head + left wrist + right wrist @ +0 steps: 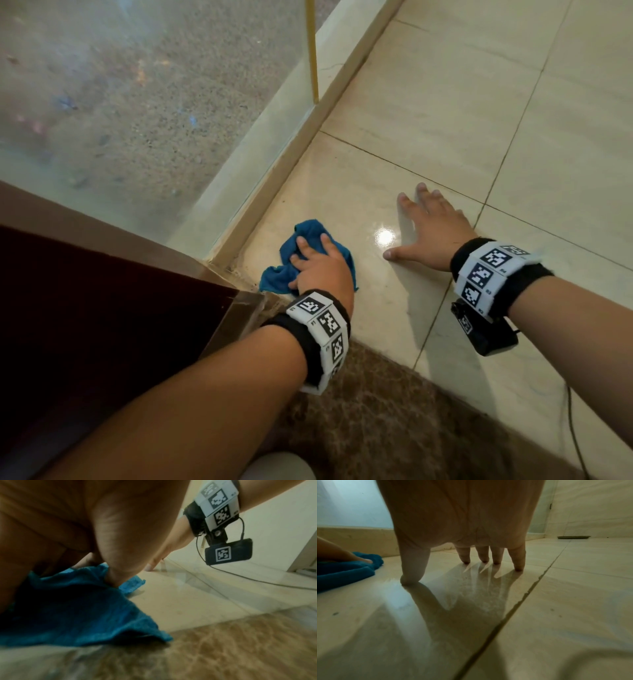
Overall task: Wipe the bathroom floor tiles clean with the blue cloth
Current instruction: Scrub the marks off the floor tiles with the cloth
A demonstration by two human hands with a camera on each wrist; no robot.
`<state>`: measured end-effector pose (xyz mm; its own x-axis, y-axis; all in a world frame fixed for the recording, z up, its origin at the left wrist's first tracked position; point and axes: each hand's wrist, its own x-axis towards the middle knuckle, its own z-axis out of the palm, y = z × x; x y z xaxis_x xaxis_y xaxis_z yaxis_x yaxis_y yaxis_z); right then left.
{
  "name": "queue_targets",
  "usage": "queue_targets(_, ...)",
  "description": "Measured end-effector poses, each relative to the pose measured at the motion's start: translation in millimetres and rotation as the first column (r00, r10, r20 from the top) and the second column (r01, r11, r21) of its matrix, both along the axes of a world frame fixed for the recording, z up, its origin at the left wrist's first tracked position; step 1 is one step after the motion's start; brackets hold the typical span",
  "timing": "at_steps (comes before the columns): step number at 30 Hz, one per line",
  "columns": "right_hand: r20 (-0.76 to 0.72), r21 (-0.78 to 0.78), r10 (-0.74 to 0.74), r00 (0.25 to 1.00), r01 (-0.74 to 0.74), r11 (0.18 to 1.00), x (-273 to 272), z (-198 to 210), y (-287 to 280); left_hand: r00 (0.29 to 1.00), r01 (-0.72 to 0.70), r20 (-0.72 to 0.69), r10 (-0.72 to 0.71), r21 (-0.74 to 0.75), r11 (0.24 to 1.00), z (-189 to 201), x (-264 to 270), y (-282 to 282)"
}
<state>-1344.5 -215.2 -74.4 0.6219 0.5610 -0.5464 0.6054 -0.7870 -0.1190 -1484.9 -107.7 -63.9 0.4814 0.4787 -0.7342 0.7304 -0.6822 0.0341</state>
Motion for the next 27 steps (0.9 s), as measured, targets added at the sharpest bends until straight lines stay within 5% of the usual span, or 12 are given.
queue_targets(6, 0.005, 0.003, 0.007, 1.000, -0.007, 1.000, 0, 0, 0, 0.990, 0.127, 0.059, -0.131, 0.061, 0.990, -1, -5, 6)
queue_targets(11, 0.008, 0.007, 0.012, 1.000, -0.012, 1.000, 0, 1, -1, 0.994, 0.092, 0.054, -0.098, 0.100, 0.991, -1, -3, 9)
queue_targets(19, 0.022, 0.014, 0.008, 1.000, -0.008, 1.000, 1, -3, -2, 0.965, 0.258, 0.061, -0.256, -0.017, 0.966, -3, -17, -42)
queue_targets(24, 0.007, 0.026, 0.007, 1.000, -0.007, 1.000, 2, -1, -3, 0.993, 0.106, 0.041, -0.109, 0.063, 0.992, 3, -6, 9)
queue_targets(27, 0.016, 0.028, 0.015, 1.000, -0.016, 0.999, 1, -3, -4, 0.990, 0.134, 0.025, -0.136, 0.082, 0.988, 4, -8, 10)
